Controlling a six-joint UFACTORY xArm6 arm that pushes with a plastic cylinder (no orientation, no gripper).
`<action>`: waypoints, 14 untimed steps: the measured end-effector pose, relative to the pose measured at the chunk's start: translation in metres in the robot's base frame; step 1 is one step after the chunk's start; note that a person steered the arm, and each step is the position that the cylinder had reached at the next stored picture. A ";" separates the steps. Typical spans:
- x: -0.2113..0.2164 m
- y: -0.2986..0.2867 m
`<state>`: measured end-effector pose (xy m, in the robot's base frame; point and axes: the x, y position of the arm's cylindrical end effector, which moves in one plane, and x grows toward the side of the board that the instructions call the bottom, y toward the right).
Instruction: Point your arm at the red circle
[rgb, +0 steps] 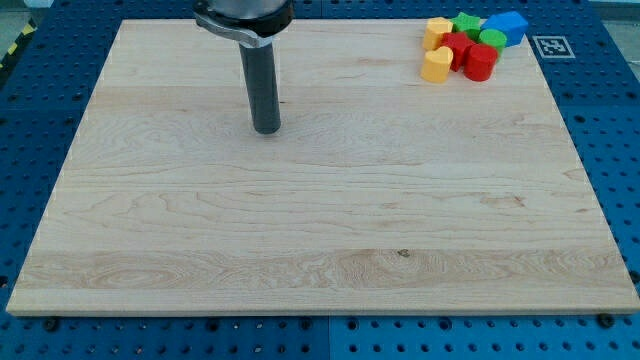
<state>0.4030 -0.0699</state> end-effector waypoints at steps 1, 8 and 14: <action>0.000 0.000; -0.009 0.001; -0.081 0.146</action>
<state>0.3222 0.0764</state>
